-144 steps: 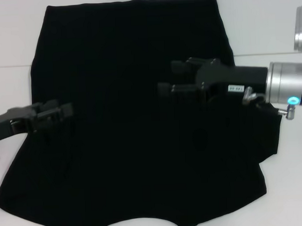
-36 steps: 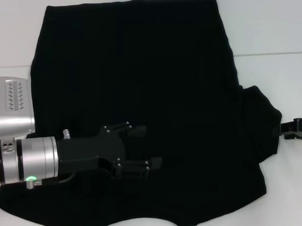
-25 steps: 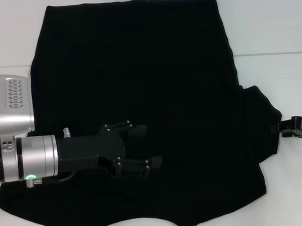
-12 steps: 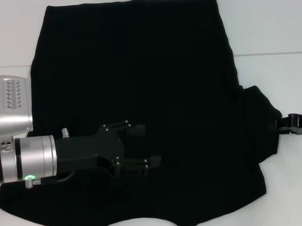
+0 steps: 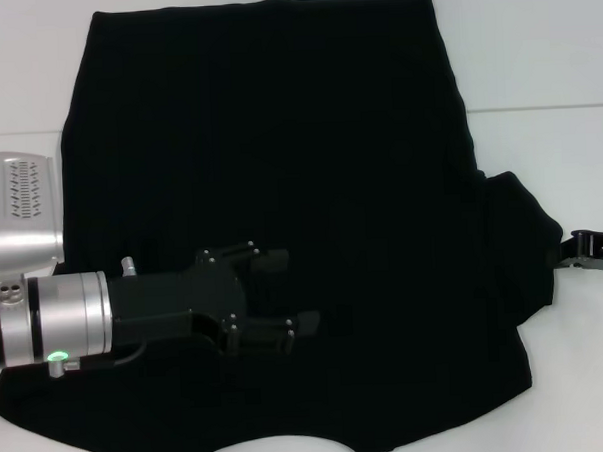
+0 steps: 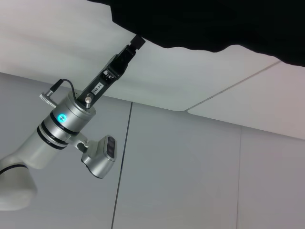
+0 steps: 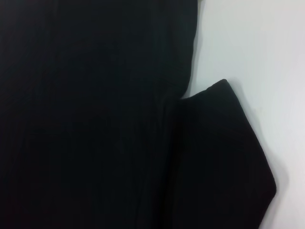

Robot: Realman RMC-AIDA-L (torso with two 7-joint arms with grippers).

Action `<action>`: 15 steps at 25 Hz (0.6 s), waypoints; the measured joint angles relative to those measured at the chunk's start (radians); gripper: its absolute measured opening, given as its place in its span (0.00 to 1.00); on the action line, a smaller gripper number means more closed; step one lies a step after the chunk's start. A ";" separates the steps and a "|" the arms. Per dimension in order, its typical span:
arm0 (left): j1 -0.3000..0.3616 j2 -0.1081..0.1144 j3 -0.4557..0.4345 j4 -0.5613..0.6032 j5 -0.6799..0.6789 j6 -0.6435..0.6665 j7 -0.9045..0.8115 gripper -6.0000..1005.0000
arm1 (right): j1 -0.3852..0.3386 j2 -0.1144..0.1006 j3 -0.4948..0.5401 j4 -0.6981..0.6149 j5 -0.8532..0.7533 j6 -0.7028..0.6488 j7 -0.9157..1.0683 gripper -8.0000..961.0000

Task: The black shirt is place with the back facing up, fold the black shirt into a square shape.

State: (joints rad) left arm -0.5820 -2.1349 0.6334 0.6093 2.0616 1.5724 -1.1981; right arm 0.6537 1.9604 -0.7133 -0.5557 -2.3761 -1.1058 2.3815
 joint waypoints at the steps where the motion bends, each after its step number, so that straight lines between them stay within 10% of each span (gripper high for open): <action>1: 0.000 0.000 0.000 0.000 0.000 0.000 0.000 0.90 | -0.001 0.000 0.000 -0.001 0.000 0.000 0.000 0.20; 15: 0.003 -0.002 -0.001 0.001 0.000 0.003 0.000 0.90 | -0.043 -0.005 0.083 -0.025 0.011 0.000 -0.057 0.01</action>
State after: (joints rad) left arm -0.5794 -2.1368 0.6319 0.6106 2.0616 1.5749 -1.1985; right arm 0.6111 1.9552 -0.6307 -0.5805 -2.3653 -1.1054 2.3247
